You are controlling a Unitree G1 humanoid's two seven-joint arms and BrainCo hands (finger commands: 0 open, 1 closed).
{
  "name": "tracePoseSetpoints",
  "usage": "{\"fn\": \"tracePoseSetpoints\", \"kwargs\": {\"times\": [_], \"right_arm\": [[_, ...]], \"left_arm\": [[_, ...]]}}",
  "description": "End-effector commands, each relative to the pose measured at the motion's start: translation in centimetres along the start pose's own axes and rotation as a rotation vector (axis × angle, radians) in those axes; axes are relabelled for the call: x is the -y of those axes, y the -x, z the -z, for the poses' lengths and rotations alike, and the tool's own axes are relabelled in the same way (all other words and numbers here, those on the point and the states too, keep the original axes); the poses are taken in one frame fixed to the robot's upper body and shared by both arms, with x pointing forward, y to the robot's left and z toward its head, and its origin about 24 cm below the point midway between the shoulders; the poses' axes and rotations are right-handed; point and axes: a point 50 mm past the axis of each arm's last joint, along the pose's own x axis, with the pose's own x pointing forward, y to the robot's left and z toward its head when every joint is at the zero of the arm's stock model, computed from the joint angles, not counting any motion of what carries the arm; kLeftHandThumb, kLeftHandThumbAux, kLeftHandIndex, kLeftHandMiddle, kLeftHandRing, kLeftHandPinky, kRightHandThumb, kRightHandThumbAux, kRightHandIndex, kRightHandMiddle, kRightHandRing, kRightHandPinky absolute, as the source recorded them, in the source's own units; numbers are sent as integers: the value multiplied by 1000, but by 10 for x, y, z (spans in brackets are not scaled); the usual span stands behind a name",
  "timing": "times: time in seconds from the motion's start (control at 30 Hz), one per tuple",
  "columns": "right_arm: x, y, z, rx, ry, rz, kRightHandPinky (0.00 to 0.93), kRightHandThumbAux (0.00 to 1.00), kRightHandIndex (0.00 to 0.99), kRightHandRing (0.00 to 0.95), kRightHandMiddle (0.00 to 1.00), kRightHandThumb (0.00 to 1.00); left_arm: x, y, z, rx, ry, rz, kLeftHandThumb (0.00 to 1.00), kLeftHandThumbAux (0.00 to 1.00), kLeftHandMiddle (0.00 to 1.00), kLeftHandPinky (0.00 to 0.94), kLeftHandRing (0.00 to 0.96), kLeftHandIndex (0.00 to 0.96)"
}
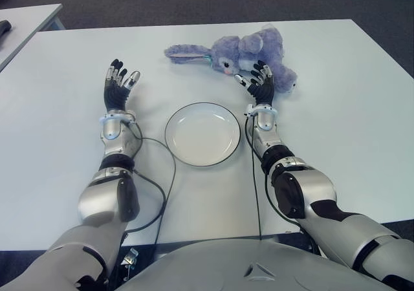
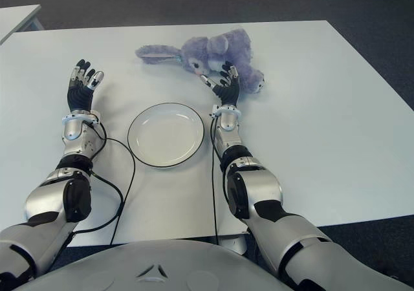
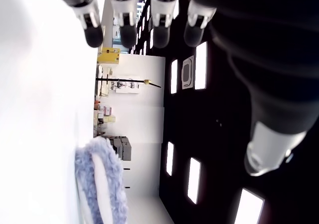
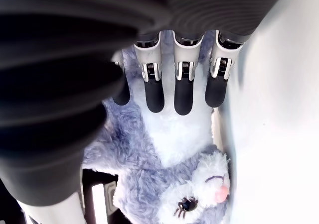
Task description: Put the doll into the plate.
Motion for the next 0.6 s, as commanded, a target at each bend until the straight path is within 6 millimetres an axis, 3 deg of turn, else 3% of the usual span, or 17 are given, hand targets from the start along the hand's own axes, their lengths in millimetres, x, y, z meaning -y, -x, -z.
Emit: {"fn": "tracePoseSetpoints", "kwargs": {"times": [0.03,0.6], "right_arm": [[14,97,116,-544,36,41,193,828,135,180,182,0],[15,94,113,-511,46,69,215,846,126,195,188,0]], "left_arm": [[-24,131,115,-491,33,-151,34,668,45,51,35,23],[-22,131,116,-495,36,-155,48,655,51,62,40,30]]}}
